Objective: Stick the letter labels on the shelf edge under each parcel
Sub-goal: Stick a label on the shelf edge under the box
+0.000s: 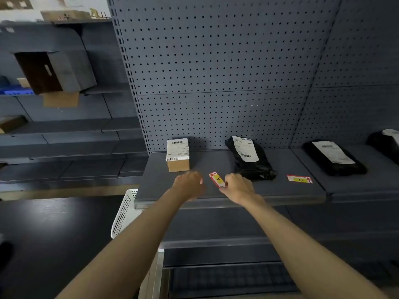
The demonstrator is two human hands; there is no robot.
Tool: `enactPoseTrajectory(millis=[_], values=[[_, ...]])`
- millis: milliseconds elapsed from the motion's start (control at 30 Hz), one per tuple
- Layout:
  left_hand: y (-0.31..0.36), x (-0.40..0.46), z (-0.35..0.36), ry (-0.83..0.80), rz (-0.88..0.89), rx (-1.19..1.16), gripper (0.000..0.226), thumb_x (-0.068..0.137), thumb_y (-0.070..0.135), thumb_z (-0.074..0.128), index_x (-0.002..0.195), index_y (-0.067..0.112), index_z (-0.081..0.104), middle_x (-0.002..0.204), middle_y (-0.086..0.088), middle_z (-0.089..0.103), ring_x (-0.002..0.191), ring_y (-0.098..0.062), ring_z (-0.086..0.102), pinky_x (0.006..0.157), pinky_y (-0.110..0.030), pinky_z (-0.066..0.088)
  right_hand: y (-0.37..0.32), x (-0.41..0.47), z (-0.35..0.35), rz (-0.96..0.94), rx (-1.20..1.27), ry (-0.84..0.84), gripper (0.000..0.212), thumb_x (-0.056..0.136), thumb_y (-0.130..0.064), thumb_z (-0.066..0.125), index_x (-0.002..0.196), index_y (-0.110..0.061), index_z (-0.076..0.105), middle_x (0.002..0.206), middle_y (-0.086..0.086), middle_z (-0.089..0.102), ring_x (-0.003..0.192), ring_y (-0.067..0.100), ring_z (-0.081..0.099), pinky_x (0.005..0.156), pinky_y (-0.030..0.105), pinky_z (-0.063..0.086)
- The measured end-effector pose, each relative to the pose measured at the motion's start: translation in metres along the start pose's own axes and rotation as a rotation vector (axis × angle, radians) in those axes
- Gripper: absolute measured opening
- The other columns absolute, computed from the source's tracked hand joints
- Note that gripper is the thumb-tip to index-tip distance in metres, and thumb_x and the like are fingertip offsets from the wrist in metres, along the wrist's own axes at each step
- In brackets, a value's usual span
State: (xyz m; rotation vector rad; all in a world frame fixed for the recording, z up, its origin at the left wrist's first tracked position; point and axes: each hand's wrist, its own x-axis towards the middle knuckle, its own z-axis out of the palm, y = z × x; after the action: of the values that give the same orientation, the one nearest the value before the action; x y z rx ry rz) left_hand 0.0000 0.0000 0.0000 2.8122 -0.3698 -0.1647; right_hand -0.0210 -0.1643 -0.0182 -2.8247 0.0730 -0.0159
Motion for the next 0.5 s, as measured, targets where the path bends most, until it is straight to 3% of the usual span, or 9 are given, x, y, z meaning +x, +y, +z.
enactPoseTrajectory(millis=[333, 500], values=[[0.014, 0.043, 0.056, 0.053, -0.202, -0.118, 0.029, 0.088, 0.026, 0.051, 0.107, 0.007, 0.062, 0.114, -0.013, 0.062, 0.104, -0.031, 0.059, 0.085, -0.039, 0.047, 0.009, 0.057, 0.05, 0.159, 0.027, -0.003, 0.041, 0.091, -0.038, 0.059, 0.114, -0.004, 0.054, 0.115, 0.015, 0.066, 0.107, 0.035, 0.063, 0.079, 0.038, 0.047], [0.019, 0.05, 0.072, 0.074, -0.251, -0.193, 0.04, 0.088, 0.038, 0.056, 0.115, 0.008, 0.06, 0.12, -0.013, 0.055, 0.114, -0.03, 0.052, 0.095, -0.044, 0.047, 0.012, 0.066, 0.055, 0.221, 0.083, -0.027, 0.031, 0.089, -0.033, 0.061, 0.106, -0.007, 0.06, 0.111, 0.015, 0.067, 0.104, 0.035, 0.063, 0.073, 0.034, 0.042]])
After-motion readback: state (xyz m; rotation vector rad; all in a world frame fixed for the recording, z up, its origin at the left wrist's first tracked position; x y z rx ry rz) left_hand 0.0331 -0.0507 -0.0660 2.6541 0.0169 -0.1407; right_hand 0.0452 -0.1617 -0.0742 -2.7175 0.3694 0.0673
